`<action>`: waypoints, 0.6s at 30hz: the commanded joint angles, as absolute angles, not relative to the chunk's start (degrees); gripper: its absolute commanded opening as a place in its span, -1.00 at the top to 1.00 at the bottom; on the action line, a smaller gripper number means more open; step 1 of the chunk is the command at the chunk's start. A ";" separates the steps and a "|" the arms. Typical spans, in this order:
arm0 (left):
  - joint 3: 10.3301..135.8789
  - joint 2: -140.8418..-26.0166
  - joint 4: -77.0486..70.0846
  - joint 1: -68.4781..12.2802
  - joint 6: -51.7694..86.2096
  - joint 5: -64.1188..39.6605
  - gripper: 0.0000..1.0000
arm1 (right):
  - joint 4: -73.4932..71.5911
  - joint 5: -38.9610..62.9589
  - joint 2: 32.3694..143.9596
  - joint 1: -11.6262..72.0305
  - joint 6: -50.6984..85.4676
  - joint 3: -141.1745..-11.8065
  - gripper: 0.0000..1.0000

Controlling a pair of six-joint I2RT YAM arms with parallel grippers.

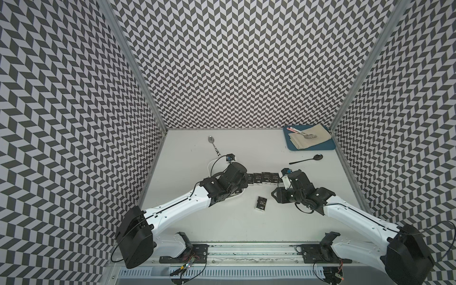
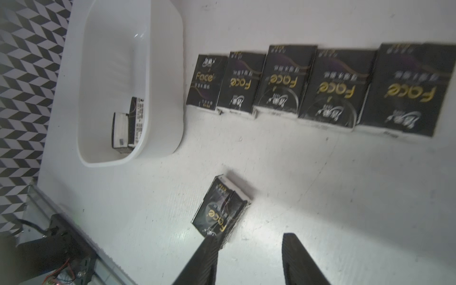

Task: Take the pocket tissues out of the storage box
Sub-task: Place the pocket tissues at the center of the board, then move the pocket tissues to the center of the board.

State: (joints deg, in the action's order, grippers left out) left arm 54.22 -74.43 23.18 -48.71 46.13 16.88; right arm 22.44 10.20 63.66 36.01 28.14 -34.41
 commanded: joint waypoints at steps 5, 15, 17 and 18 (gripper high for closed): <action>50.20 -70.17 25.31 -44.32 45.00 16.09 0.34 | 15.25 11.91 63.89 42.28 37.13 -31.19 0.04; 49.09 -68.60 25.40 -41.86 43.86 15.39 0.34 | 7.64 14.51 69.33 44.03 39.02 -27.57 0.05; 48.60 -67.98 25.36 -41.42 43.86 15.23 0.34 | 6.62 14.18 69.46 44.07 39.50 -26.67 0.05; 48.38 -67.62 25.24 -41.19 43.86 15.21 0.34 | 5.95 14.16 69.35 44.11 39.57 -26.25 0.05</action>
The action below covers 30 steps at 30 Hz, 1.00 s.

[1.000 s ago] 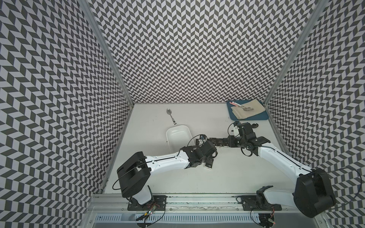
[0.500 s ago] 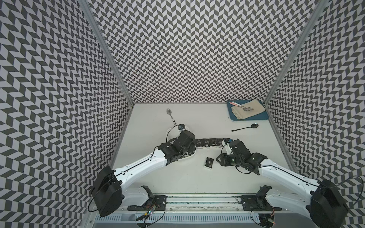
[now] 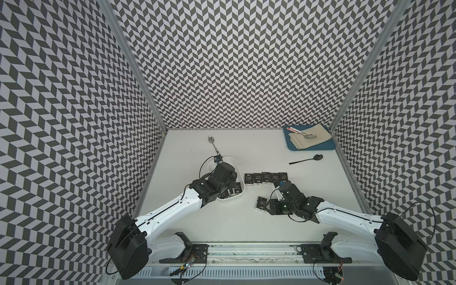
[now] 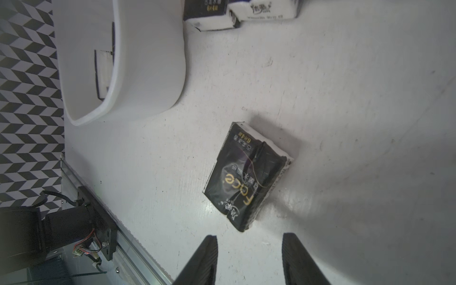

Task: Take the pocket tissues out of the storage box
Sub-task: Move the pocket tissues to the center of the board.

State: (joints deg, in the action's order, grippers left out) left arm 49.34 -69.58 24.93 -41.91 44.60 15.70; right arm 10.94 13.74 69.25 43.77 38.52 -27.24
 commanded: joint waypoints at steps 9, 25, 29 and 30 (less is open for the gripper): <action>47.70 -66.03 25.62 -39.38 43.07 14.77 0.34 | 2.42 15.38 71.99 44.12 40.30 -25.45 0.10; 46.64 -65.22 25.20 -38.50 42.89 14.16 0.34 | -0.07 14.08 78.93 44.07 38.99 -27.38 0.44; 46.54 -65.01 25.20 -38.23 42.73 14.23 0.33 | -0.38 13.32 80.36 44.06 38.35 -28.20 0.55; 46.66 -65.05 25.22 -38.15 42.71 14.18 0.33 | 0.03 13.07 80.72 44.08 37.96 -28.83 0.58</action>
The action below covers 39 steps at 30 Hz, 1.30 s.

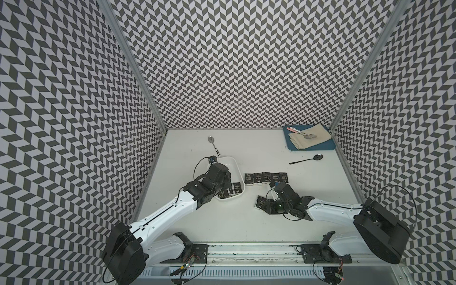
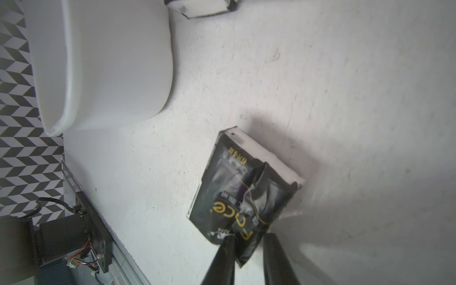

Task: Take the pocket tissues out of the storage box
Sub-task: Move the pocket tissues to the center of the board.

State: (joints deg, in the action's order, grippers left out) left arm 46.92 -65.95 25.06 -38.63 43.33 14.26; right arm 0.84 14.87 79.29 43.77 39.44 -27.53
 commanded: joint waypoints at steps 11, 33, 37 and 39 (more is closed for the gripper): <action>47.81 -66.50 25.13 -37.97 42.36 13.88 0.33 | 6.86 9.57 80.10 43.97 33.93 -34.22 0.52; 48.54 -67.43 24.52 -37.91 42.01 13.19 0.33 | -0.30 11.43 86.10 43.93 35.31 -34.36 0.19; 48.81 -67.32 24.53 -37.91 42.01 12.98 0.33 | -0.61 11.32 86.70 43.93 35.38 -34.19 0.25; 48.88 -67.14 24.43 -37.89 42.01 12.84 0.33 | -0.36 11.63 87.46 43.94 34.79 -34.54 0.34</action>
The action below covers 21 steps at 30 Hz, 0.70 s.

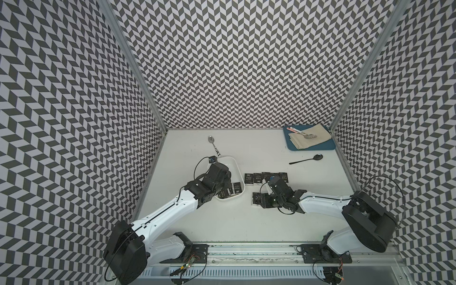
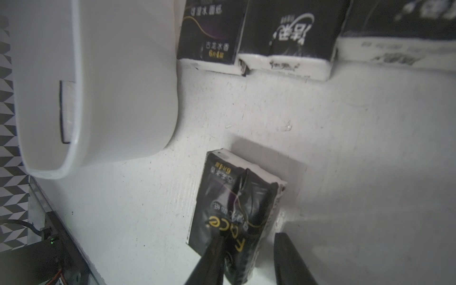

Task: Take the pocket tissues out of the storage box
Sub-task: Move the pocket tissues to the center of the board.

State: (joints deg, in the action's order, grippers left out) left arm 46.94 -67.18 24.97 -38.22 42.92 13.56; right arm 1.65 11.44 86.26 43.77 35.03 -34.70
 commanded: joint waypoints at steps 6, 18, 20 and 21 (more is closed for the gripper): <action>48.70 -66.45 24.87 -37.88 42.03 13.27 0.34 | -1.12 13.18 90.31 44.04 33.36 -36.67 0.47; 48.23 -65.49 25.44 -37.19 41.84 13.72 0.33 | -0.83 10.80 95.15 43.97 35.05 -42.21 0.48; 48.10 -65.21 25.49 -36.96 41.59 13.71 0.33 | -1.22 10.39 95.83 43.87 35.50 -42.85 0.48; 48.05 -64.99 25.49 -36.83 41.53 13.71 0.33 | -1.31 10.22 96.10 43.79 35.81 -43.14 0.48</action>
State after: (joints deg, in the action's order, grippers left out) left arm 46.94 -66.39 25.02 -37.32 42.76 13.58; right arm -0.64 12.32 94.61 43.77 35.11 -42.24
